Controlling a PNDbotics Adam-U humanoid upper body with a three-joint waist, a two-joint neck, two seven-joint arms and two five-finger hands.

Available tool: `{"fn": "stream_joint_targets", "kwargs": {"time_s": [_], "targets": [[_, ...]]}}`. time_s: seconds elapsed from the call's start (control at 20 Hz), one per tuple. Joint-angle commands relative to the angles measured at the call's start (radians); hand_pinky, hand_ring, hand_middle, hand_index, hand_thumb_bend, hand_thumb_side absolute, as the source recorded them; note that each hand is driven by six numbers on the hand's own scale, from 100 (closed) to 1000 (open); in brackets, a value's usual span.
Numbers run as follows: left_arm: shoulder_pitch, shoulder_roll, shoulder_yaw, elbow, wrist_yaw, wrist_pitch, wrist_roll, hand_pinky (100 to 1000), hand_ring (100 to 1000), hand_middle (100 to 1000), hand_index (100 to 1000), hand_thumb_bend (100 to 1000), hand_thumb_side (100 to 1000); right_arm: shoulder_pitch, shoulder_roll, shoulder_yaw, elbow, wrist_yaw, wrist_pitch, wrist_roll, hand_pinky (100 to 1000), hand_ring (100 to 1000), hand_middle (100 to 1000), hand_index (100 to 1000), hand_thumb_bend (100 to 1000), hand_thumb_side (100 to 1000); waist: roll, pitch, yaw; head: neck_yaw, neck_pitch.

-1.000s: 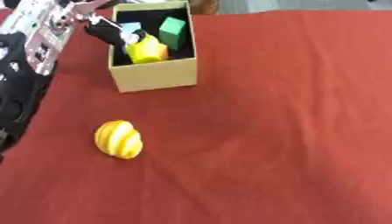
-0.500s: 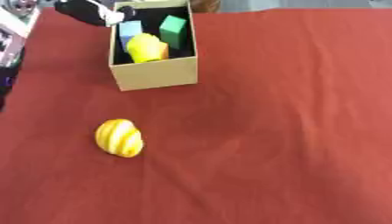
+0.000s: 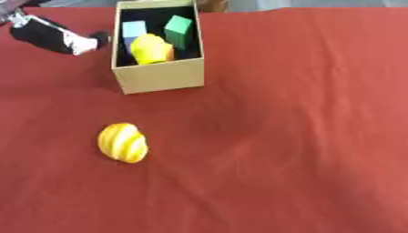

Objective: Pick up objects on the table and place them in the box.

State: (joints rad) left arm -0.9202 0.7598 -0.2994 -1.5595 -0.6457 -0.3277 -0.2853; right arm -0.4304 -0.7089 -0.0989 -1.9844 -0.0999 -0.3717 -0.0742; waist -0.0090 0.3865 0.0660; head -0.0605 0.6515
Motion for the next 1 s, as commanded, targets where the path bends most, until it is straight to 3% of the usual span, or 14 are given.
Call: {"fn": "stream_joint_targets", "kwargs": {"time_s": [0.05, 0.4, 0.65, 1.0], "targets": [[0.025, 0.076, -0.020, -0.089, 0.051, 0.027, -0.028, 829, 814, 783, 870, 425, 491, -0.007, -0.033, -0.015, -0.016, 0.006, -0.001, -0.005, 919, 957, 675, 817, 100, 806, 0.000, -0.022, -0.003, -0.001, -0.005], [0.135, 0.170, -0.066, -0.264, 0.159, 0.131, -0.133, 845, 821, 775, 867, 483, 577, -0.010, -0.030, -0.017, -0.016, 0.005, -0.003, -0.007, 920, 958, 675, 817, 100, 806, -0.001, -0.014, -0.010, 0.000, -0.010], [0.196, 0.225, -0.051, -0.394, 0.241, 0.213, -0.215, 838, 809, 751, 865, 529, 591, -0.009, -0.026, -0.017, -0.016, 0.005, 0.000, -0.004, 922, 960, 674, 817, 100, 807, 0.001, -0.011, -0.012, 0.001, -0.012], [0.221, 0.244, -0.066, -0.440, 0.325, 0.321, -0.320, 840, 815, 754, 879, 558, 635, -0.008, -0.022, -0.017, -0.016, 0.004, 0.000, 0.000, 923, 961, 673, 818, 100, 808, -0.001, -0.009, -0.018, 0.006, -0.007]]}}
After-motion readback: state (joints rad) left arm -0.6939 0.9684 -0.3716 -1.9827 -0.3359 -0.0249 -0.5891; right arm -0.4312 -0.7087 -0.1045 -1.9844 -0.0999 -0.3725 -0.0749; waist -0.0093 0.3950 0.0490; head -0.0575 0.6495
